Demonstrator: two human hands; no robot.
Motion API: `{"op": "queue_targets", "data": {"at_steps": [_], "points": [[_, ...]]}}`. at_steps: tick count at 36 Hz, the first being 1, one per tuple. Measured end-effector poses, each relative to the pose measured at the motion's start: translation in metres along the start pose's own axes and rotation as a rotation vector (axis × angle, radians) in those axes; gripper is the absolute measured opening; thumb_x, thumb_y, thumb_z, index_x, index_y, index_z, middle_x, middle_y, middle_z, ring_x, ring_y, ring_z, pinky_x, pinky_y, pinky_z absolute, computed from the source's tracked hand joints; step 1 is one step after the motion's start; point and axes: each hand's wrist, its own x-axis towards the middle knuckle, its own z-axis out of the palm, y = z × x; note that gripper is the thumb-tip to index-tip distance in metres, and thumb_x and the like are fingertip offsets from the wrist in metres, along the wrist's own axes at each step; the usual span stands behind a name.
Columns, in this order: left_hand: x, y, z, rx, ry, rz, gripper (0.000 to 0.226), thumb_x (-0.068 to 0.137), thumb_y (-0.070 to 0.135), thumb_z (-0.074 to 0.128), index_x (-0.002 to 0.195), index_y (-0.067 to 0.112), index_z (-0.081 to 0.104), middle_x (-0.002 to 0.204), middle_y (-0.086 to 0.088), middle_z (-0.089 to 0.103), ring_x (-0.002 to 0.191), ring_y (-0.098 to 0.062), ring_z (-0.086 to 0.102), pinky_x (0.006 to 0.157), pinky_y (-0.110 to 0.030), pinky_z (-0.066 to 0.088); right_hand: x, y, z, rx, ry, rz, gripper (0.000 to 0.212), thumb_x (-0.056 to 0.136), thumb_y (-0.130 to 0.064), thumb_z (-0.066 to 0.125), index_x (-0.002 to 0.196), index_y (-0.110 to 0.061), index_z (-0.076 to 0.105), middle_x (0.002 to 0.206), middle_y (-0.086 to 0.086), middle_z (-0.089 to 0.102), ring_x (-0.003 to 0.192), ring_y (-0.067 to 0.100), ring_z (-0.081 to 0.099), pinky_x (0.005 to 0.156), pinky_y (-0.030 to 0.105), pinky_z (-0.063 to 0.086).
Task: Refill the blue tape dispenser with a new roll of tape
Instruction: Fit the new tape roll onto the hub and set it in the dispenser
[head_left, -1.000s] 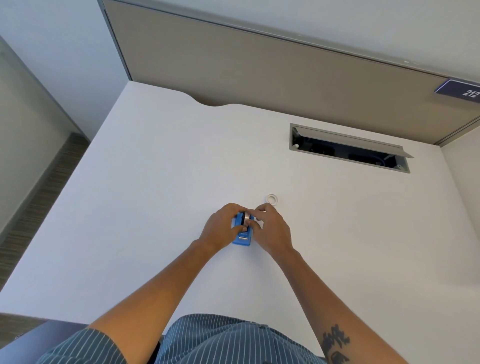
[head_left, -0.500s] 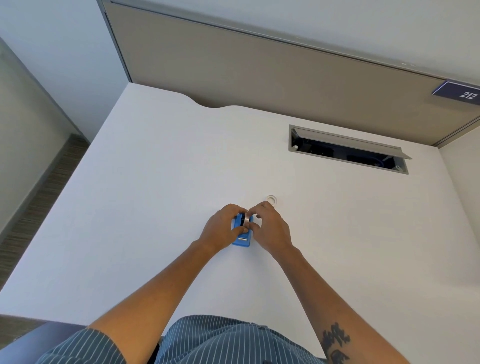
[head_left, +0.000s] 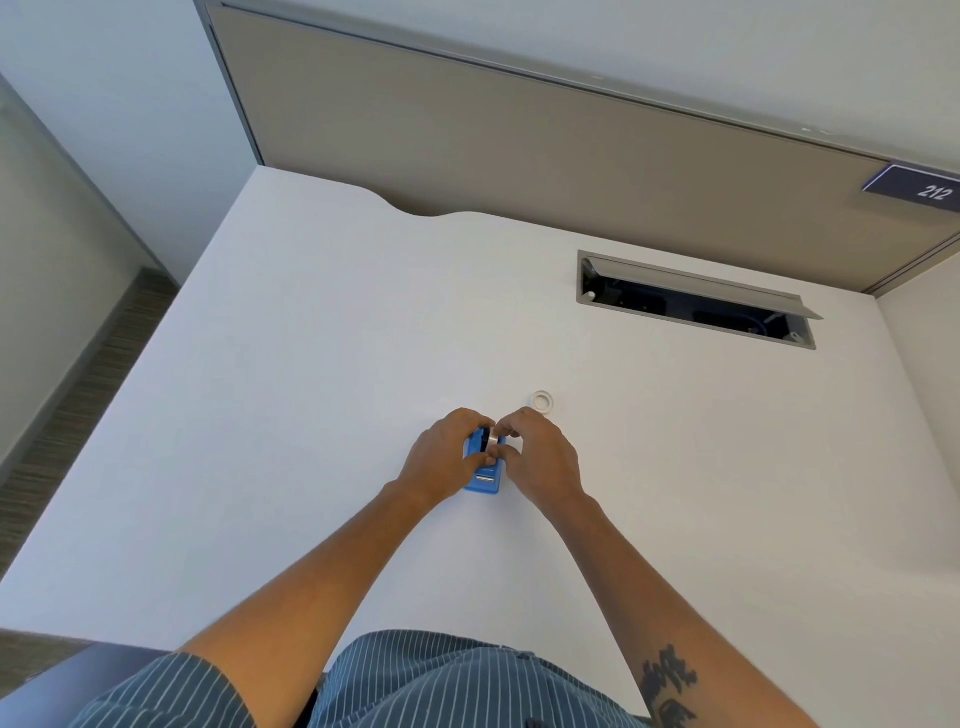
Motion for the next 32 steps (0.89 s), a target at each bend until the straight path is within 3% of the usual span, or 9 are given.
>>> {"op": "queue_targets", "data": {"at_steps": [6, 12, 16, 20, 27, 32], "points": [[0.0, 0.0, 0.0, -0.007, 0.001, -0.003, 0.038, 0.088, 0.032, 0.078, 0.123, 0.025, 0.064, 0.12, 0.009, 0.066, 0.106, -0.014, 0.063, 0.097, -0.033, 0.053, -0.002, -0.001, 0.001, 0.007, 0.01, -0.008, 0.017, 0.089, -0.013, 0.07, 0.087, -0.029, 0.065, 0.098, -0.015, 0.067, 0.091, 0.009, 0.06, 0.074, 0.027, 0.048], [-0.001, 0.002, 0.002, -0.048, 0.015, -0.044, 0.039, 0.087, 0.028, 0.08, 0.122, 0.028, 0.062, 0.12, 0.01, 0.067, 0.107, -0.015, 0.063, 0.096, -0.03, 0.052, -0.008, -0.004, 0.003, 0.084, 0.005, 0.05, 0.024, 0.091, -0.016, 0.071, 0.104, -0.034, 0.062, 0.103, -0.018, 0.066, 0.094, 0.006, 0.063, 0.071, 0.012, 0.039], [-0.001, 0.002, 0.003, -0.064, 0.023, -0.066, 0.041, 0.085, 0.026, 0.082, 0.121, 0.029, 0.061, 0.119, 0.01, 0.066, 0.105, -0.013, 0.062, 0.094, -0.026, 0.05, -0.008, -0.006, 0.002, 0.039, -0.018, 0.02, 0.026, 0.092, -0.014, 0.067, 0.11, -0.033, 0.065, 0.105, -0.016, 0.062, 0.095, 0.008, 0.061, 0.07, 0.02, 0.042], [0.0, 0.001, 0.004, -0.071, 0.005, -0.082, 0.044, 0.084, 0.028, 0.082, 0.122, 0.029, 0.06, 0.121, 0.01, 0.065, 0.105, -0.013, 0.062, 0.094, -0.026, 0.05, -0.009, -0.006, 0.001, 0.002, -0.025, 0.007, 0.027, 0.092, -0.016, 0.067, 0.112, -0.035, 0.067, 0.102, -0.014, 0.058, 0.091, 0.011, 0.061, 0.065, 0.017, 0.039], [0.001, -0.004, 0.0, -0.057, -0.05, -0.033, 0.053, 0.086, 0.023, 0.082, 0.134, 0.022, 0.06, 0.132, 0.004, 0.063, 0.116, -0.015, 0.06, 0.099, -0.021, 0.043, -0.011, -0.004, 0.004, 0.018, 0.027, 0.007, 0.026, 0.089, -0.016, 0.071, 0.108, -0.034, 0.073, 0.099, -0.012, 0.066, 0.092, 0.011, 0.066, 0.075, 0.03, 0.055], [0.001, -0.006, -0.002, -0.068, -0.057, 0.011, 0.048, 0.089, 0.02, 0.079, 0.133, 0.024, 0.062, 0.131, 0.005, 0.063, 0.115, -0.012, 0.059, 0.104, -0.028, 0.048, -0.013, -0.004, 0.005, 0.006, 0.069, -0.005, 0.021, 0.093, -0.018, 0.071, 0.11, -0.029, 0.079, 0.097, -0.01, 0.071, 0.087, 0.013, 0.066, 0.07, 0.026, 0.051]]}}
